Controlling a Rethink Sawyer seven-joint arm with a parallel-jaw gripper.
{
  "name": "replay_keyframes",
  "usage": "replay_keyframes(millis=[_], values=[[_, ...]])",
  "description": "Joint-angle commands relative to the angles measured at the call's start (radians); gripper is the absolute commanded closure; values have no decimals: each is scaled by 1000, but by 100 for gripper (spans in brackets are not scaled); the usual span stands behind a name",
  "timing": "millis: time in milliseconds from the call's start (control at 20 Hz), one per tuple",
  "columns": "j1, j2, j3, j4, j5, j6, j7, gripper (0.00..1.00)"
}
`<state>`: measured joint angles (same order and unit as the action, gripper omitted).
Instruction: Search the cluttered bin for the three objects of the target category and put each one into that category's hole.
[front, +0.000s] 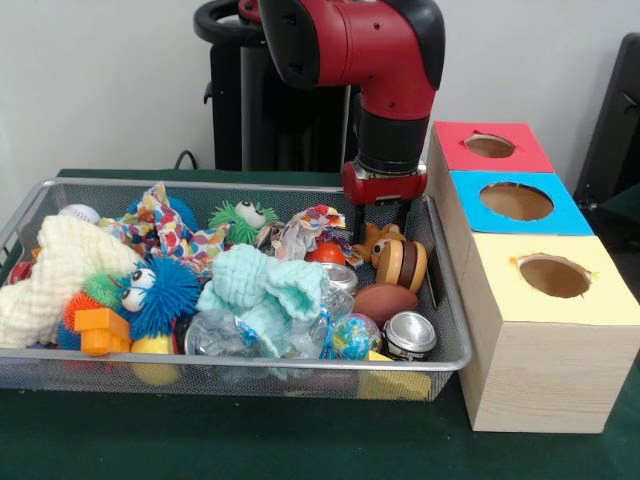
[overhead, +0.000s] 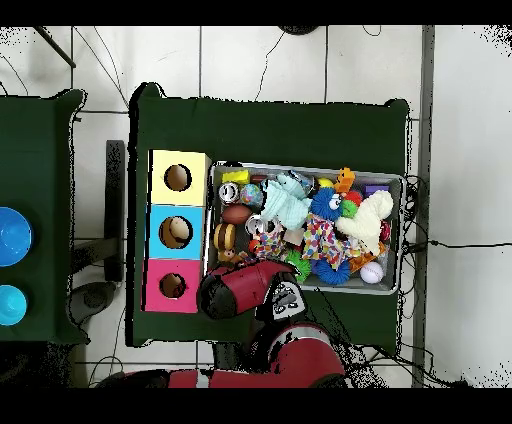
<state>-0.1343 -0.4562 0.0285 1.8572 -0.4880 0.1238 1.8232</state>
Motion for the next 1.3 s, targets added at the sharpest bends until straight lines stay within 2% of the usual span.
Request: replay_keyframes(millis=[50, 300, 350, 800, 950, 1100, 1300], values=[[17, 136, -37, -188, 17, -178, 146, 0], [1, 143, -31, -181, 20, -205, 134, 0], [-6, 141, -24, -177, 20, -206, 130, 100], [-46, 133, 25, -169, 2, -168, 100, 100], [-42, 116, 20, -156, 33, -125, 116, 100], [-69, 0, 47, -60, 69, -74, 143, 100], [-93, -199, 80, 41, 115, 88, 108, 100]])
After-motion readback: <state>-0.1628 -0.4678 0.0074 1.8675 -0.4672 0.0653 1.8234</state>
